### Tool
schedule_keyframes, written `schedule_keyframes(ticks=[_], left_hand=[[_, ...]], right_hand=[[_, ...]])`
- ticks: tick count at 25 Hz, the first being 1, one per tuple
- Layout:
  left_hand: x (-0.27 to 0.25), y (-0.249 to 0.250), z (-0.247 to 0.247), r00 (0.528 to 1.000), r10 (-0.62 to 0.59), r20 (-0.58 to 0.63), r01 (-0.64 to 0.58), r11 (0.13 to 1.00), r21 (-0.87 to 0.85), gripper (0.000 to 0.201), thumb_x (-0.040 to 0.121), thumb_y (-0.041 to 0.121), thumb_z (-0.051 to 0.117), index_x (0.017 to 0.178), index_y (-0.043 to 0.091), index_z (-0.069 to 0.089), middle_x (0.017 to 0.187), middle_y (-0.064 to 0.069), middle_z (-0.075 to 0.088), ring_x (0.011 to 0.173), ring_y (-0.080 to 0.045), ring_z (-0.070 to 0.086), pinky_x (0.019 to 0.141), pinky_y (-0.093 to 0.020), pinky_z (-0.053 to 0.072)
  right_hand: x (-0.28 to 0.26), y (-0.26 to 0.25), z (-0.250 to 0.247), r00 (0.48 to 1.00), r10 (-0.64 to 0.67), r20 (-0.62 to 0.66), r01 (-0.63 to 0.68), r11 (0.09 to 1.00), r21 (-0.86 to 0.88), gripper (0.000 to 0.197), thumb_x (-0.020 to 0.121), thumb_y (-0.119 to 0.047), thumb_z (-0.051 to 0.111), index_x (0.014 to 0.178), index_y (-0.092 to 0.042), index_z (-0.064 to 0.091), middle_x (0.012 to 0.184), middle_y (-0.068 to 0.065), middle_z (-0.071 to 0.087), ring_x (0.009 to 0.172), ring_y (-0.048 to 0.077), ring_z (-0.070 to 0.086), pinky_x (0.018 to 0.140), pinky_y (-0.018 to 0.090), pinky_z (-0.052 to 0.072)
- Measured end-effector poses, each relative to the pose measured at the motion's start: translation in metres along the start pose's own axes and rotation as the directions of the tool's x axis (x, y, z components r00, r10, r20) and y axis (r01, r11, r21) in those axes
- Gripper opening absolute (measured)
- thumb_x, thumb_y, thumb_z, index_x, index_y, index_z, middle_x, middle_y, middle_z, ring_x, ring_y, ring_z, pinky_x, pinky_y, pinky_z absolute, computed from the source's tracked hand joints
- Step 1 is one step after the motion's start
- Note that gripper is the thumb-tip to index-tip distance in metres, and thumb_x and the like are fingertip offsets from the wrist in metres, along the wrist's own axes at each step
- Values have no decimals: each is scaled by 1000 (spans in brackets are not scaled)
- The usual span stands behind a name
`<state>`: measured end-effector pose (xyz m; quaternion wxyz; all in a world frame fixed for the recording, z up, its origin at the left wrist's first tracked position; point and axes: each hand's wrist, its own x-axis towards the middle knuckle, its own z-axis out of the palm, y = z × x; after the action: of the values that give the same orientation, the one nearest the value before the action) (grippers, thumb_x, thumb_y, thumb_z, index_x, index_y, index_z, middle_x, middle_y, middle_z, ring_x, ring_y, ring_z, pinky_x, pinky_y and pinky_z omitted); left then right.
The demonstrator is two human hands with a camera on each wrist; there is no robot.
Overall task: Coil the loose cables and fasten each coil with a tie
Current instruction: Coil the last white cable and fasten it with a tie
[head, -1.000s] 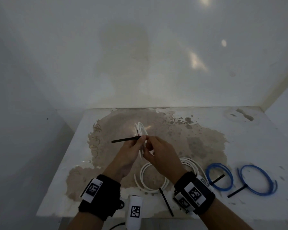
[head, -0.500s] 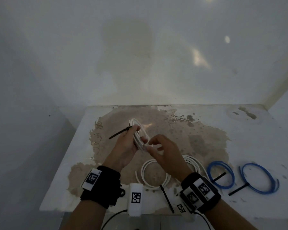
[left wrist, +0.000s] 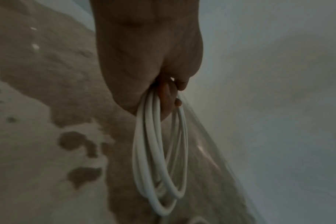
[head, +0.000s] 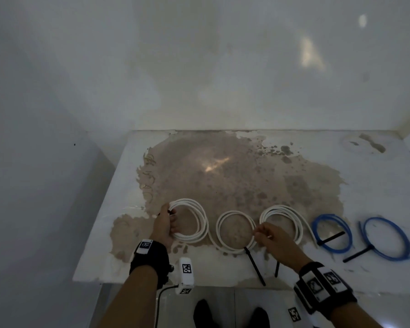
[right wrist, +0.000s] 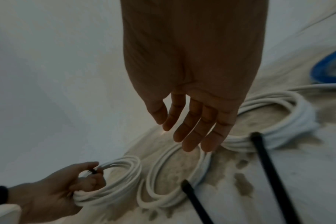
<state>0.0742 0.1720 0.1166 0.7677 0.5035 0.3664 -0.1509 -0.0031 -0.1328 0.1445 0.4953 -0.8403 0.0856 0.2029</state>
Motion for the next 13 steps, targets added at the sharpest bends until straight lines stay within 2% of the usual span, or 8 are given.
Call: schedule_keyframes(ticks=[2,4,5,6,8,9,11,13], left_hand=[[9,-5,-13,997,2,-78,4,997,78,43,98,43,47,67,14,45,48,4,34,34,-9,29,34,-19,26],[18,-10,-21,983,108,-152,-49,935,351,52,98,48,46,67,7,55,57,-8,50,49,-21,49,50,-30,45],[19,-12,-23,967,186,-173,-74,858,509,58,98,51,43,75,1,62,69,-17,61,63,-29,58,66,-39,51],[23,-15,-26,950,264,-169,-101,769,631,61,98,52,42,90,-3,66,89,-25,66,82,-36,62,82,-45,51],[23,-20,-28,903,391,-180,-154,683,714,55,98,47,46,121,-2,60,123,-25,61,111,-41,58,97,-46,43],[23,-23,-29,894,411,-180,-172,684,709,54,97,43,50,129,-1,54,130,-24,57,116,-42,55,99,-47,43],[24,-27,-33,881,427,-205,-168,685,709,63,93,45,57,137,2,44,133,-25,52,117,-43,53,97,-54,46],[26,-30,-42,882,391,-264,-57,644,763,79,86,49,63,144,8,31,135,-25,43,117,-46,49,93,-58,47]], right_hand=[[-8,14,-5,998,58,-34,-57,998,36,16,99,-12,53,84,-12,58,80,9,64,70,14,63,57,16,46],[-13,26,-11,991,103,-79,-98,993,63,15,99,-12,52,86,-11,59,83,11,67,74,18,66,61,20,48],[-16,30,-15,987,121,-106,-113,991,74,15,99,-12,53,87,-12,61,83,10,69,75,19,67,64,23,48],[-17,33,-18,982,134,-131,-123,988,93,15,99,-12,53,86,-13,61,83,8,69,75,19,67,65,26,48],[-20,39,-24,975,149,-165,-128,983,129,15,99,-13,54,87,-14,62,84,9,70,77,21,68,67,31,48],[-22,40,-26,972,159,-175,-136,981,138,14,99,-14,53,88,-13,63,86,10,71,78,23,69,68,32,49],[-27,45,-28,968,166,-191,-140,980,142,14,99,-14,53,90,-13,63,88,8,72,80,23,69,68,32,50],[-32,49,-29,966,169,-197,-143,980,136,15,99,-14,52,90,-12,63,88,7,71,80,23,69,68,31,49]])
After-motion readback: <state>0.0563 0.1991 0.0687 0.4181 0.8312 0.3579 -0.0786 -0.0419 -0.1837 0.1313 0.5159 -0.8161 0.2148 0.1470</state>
